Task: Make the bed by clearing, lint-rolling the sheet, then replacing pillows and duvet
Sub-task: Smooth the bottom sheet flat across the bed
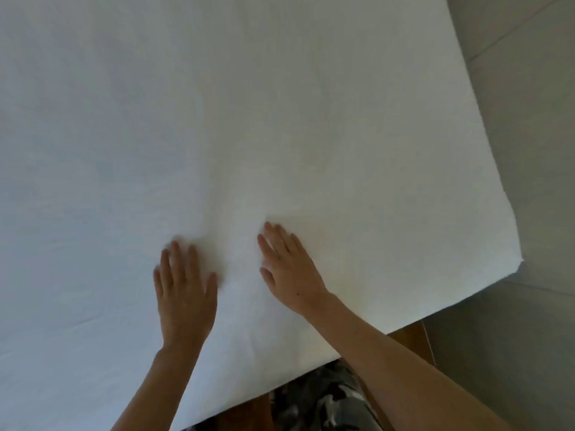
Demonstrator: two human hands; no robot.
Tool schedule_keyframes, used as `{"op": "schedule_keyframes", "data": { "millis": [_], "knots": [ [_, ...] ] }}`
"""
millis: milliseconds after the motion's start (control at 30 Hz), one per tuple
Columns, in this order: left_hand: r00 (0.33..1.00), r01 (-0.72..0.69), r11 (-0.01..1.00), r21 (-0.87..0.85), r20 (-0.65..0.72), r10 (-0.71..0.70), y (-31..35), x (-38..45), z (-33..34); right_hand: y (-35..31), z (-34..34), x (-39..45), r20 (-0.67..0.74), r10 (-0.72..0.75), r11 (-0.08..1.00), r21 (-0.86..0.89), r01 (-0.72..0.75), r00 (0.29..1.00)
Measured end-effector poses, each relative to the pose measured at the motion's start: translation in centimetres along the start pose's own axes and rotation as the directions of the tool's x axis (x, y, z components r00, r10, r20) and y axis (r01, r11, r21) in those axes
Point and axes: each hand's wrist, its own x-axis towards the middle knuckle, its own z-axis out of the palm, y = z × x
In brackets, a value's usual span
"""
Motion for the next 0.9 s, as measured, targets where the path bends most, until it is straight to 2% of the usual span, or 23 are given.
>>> {"op": "schedule_keyframes", "data": {
  "millis": [100,200,333,433,567,633,733,800,900],
  "knots": [
    [0.991,0.126,0.991,0.041,0.028,-0.127,4.7,-1.4,3.6,4.1,1.5,-2.8,0.084,-0.086,0.996,0.006,0.086,0.993],
    [0.981,0.193,0.98,0.046,0.009,-0.193,7.1,-2.3,4.8,4.8,2.2,-4.2,0.088,-0.122,0.991,0.066,0.116,0.989],
    [0.974,0.227,0.97,-0.089,0.003,-0.228,9.2,-1.6,3.4,4.9,0.4,-4.0,0.014,-0.102,0.982,0.163,0.099,0.995],
    [0.992,0.104,0.989,-0.107,-0.054,-0.11,11.8,4.1,1.6,8.4,-2.2,-0.8,-0.163,-0.032,0.983,0.176,0.061,0.986],
    [0.985,-0.112,0.994,-0.005,-0.135,0.11,16.5,13.6,1.0,15.9,-5.5,4.7,-0.23,0.135,0.987,0.113,-0.112,0.964],
    [0.976,-0.116,0.993,0.01,-0.183,0.116,18.6,18.3,1.1,19.7,-7.0,7.2,-0.206,0.185,0.982,0.073,-0.173,0.961],
    [0.974,-0.098,0.995,0.026,-0.201,0.102,21.7,23.2,2.3,24.8,-7.7,8.8,-0.094,0.24,0.971,0.016,-0.24,0.966],
    [0.968,-0.178,0.981,0.081,-0.167,0.189,24.1,23.9,4.0,27.7,-6.7,7.9,-0.045,0.285,0.958,0.04,-0.283,0.958],
    [0.931,-0.336,0.932,0.136,-0.098,0.35,28.7,21.3,7.1,30.8,-4.5,3.4,-0.074,0.408,0.908,0.142,-0.395,0.91]
  ]
}}
